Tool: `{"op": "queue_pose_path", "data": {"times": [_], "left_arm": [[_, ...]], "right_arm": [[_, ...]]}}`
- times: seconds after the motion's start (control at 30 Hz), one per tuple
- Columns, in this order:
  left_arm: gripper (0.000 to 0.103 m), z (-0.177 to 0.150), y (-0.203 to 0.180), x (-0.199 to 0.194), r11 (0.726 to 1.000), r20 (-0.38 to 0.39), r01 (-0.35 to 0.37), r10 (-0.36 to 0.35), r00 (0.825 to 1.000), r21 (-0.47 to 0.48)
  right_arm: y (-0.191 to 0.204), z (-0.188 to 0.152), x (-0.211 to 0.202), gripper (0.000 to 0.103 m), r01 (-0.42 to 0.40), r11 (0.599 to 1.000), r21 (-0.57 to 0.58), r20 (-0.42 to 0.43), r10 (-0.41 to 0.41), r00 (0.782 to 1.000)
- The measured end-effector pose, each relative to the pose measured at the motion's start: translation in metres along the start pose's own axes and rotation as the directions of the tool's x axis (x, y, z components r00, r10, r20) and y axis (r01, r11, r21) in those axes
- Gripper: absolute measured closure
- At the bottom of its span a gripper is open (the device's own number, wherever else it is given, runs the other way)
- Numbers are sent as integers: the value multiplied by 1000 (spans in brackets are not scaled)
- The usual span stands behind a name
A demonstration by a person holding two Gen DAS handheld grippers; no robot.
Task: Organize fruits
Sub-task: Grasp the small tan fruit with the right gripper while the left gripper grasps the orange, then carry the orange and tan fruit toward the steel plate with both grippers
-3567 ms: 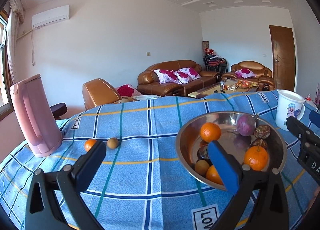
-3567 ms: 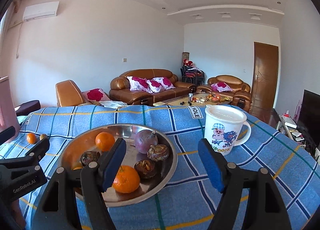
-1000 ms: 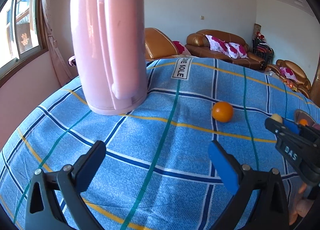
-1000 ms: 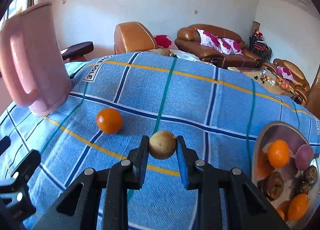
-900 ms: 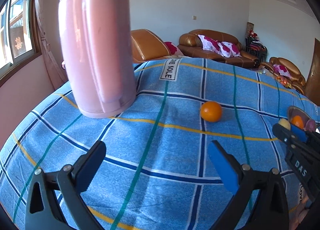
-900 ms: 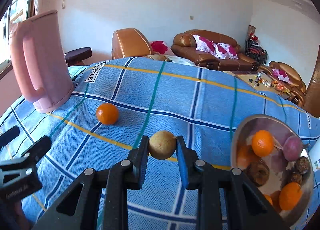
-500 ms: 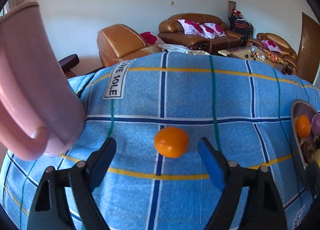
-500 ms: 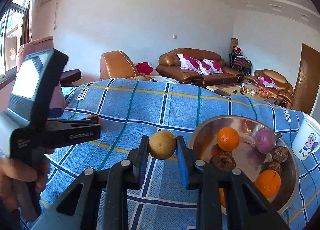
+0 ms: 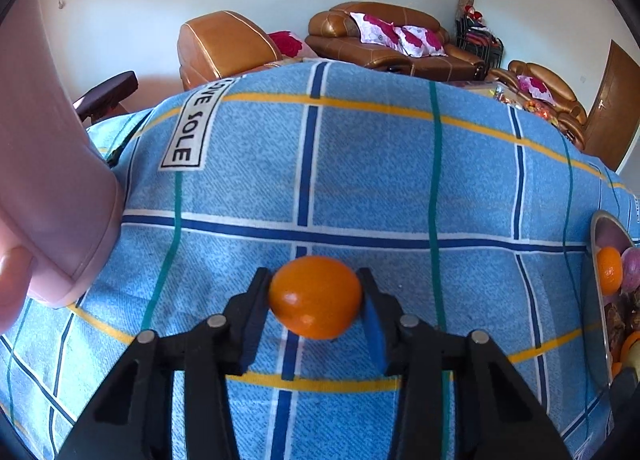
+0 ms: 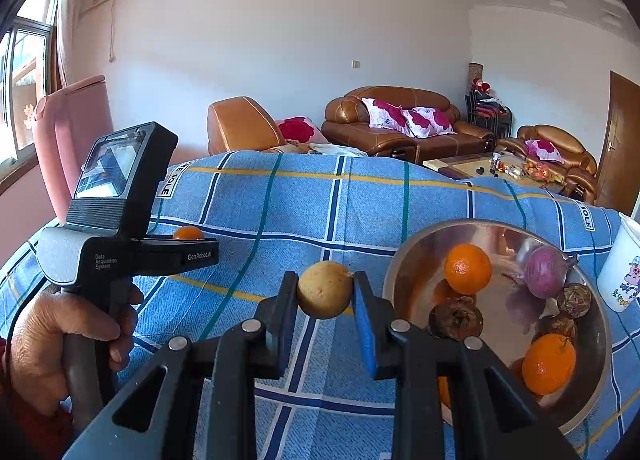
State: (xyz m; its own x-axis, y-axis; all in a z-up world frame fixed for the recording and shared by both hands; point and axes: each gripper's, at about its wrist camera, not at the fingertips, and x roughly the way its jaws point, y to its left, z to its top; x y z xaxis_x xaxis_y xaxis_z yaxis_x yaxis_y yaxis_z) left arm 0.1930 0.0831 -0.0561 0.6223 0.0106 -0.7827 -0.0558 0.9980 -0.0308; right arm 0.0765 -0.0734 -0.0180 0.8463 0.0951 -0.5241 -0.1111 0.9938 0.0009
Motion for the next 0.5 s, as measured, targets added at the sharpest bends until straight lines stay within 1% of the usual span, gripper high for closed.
{"op": "queue_pose_path", "data": {"times": [0.07, 0.1, 0.17, 0.27, 0.33, 0.4, 0.5], "left_arm": [[59, -2, 8, -4, 1000, 8, 22, -21, 1000, -16], [59, -3, 9, -6, 1000, 19, 17, -16, 1000, -24], [59, -7, 9, -18, 999, 72, -1, 3, 997, -32], [61, -12, 6, -40, 999, 176, -46, 50, 983, -23], [61, -18, 2, -52, 997, 219, -77, 78, 973, -11], [61, -26, 2, -61, 997, 243, -81, 81, 967, -10], [61, -38, 0, -73, 997, 258, -75, 74, 963, -6]], "right_arm": [[-1, 0, 0, 74, 1, 1000, 2, 2, -1, 1000], [-1, -1, 0, 74, 2, 1000, 2, 3, -2, 1000], [0, -1, 0, 74, 1, 1000, 2, 1, -1, 1000], [-1, -1, 0, 74, 4, 1000, 5, 2, -4, 1000], [0, -1, 0, 74, 8, 1000, 3, 4, -8, 1000], [1, -1, -2, 74, 14, 1000, -2, 12, -14, 1000], [3, -2, -6, 74, 26, 1000, -12, 30, -26, 999]]}}
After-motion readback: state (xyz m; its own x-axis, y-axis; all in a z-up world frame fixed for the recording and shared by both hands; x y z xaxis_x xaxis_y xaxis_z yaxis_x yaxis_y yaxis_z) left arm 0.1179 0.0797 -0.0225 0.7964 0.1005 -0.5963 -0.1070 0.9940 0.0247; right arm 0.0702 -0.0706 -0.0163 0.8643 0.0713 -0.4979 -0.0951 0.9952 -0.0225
